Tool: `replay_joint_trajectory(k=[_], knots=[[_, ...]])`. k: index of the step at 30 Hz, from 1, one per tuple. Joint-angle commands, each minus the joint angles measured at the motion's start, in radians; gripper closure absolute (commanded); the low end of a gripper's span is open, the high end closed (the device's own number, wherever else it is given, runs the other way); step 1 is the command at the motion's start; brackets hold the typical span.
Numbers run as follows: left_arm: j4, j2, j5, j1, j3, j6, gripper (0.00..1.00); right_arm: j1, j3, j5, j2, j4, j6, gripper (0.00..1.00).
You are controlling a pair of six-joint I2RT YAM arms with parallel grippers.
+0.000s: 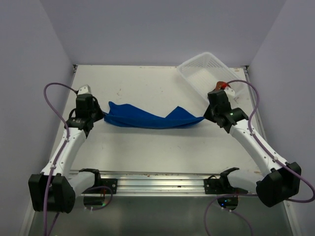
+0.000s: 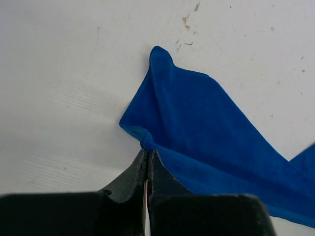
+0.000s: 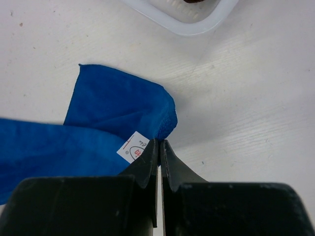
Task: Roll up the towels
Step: Flatten the towel
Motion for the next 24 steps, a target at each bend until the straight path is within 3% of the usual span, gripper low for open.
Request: replay_joint_trajectory(k=[1, 12, 19, 24], knots=[[0.069, -0.014, 0.048, 0.041, 0.044, 0.0, 1.0, -0.006, 0.017, -0.002, -0.046, 0.031, 0.014, 1.0], [0.091, 0.195, 0.125, 0.176, 0.475, -0.088, 1.0, -0.006, 0.345, 0.019, 0.14, -0.039, 0.027, 1.0], [0.071, 0.19, 0.183, 0.251, 0.534, -0.111, 1.0, -0.004, 0.528, -0.005, 0.217, -0.045, 0.056, 1.0], [0.082, 0.097, 0.171, 0.266, 0.471, -0.119, 1.0, -0.006, 0.528, 0.013, 0.175, -0.049, 0.037, 1.0]])
